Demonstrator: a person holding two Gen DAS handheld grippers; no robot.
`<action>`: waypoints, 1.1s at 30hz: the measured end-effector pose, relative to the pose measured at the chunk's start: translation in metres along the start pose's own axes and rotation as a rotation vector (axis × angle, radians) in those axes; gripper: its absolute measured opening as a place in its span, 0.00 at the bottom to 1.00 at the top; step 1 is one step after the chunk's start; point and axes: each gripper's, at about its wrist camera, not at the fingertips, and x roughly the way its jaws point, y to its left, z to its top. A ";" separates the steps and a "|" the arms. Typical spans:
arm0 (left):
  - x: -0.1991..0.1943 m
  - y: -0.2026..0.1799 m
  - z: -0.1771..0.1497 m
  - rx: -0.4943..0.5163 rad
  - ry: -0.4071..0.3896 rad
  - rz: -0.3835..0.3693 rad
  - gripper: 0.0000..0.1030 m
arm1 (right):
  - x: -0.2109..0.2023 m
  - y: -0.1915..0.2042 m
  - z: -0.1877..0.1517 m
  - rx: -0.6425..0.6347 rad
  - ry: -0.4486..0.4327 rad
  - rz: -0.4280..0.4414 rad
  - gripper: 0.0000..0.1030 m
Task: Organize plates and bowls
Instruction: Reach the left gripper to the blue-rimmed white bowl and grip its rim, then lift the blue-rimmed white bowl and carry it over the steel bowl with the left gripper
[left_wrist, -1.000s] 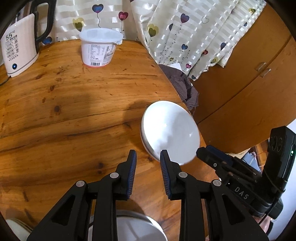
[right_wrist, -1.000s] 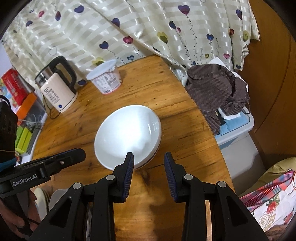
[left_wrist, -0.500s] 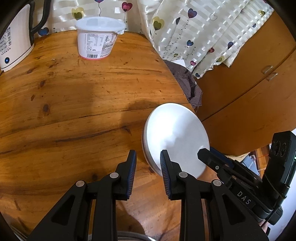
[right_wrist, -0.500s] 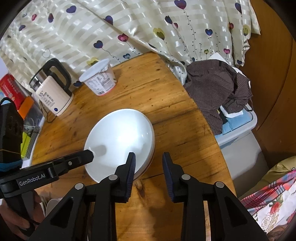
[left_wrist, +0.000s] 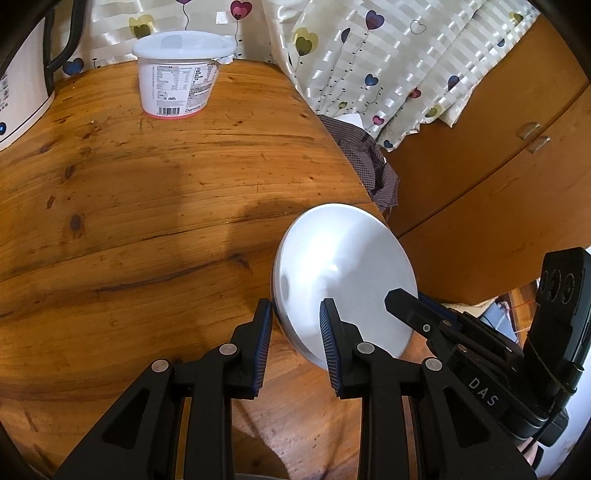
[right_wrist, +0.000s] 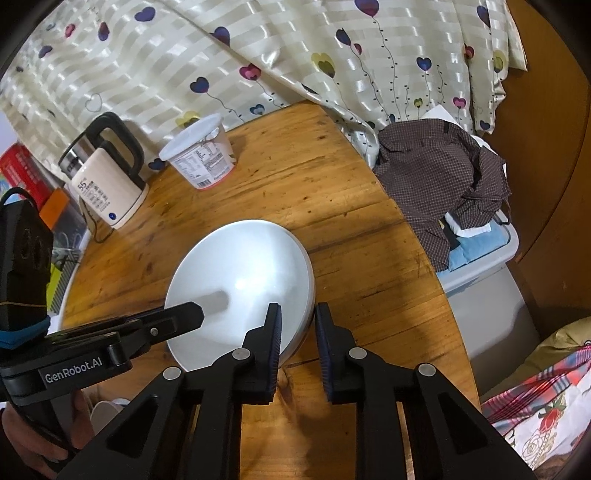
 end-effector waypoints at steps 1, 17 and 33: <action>-0.001 -0.001 0.000 0.002 -0.002 0.003 0.27 | 0.000 0.000 0.000 0.000 -0.001 -0.001 0.18; -0.027 -0.009 -0.010 0.016 -0.042 0.013 0.27 | -0.031 0.016 -0.008 -0.030 -0.042 -0.003 0.18; -0.065 -0.014 -0.030 0.026 -0.096 0.017 0.27 | -0.067 0.042 -0.020 -0.070 -0.082 0.006 0.18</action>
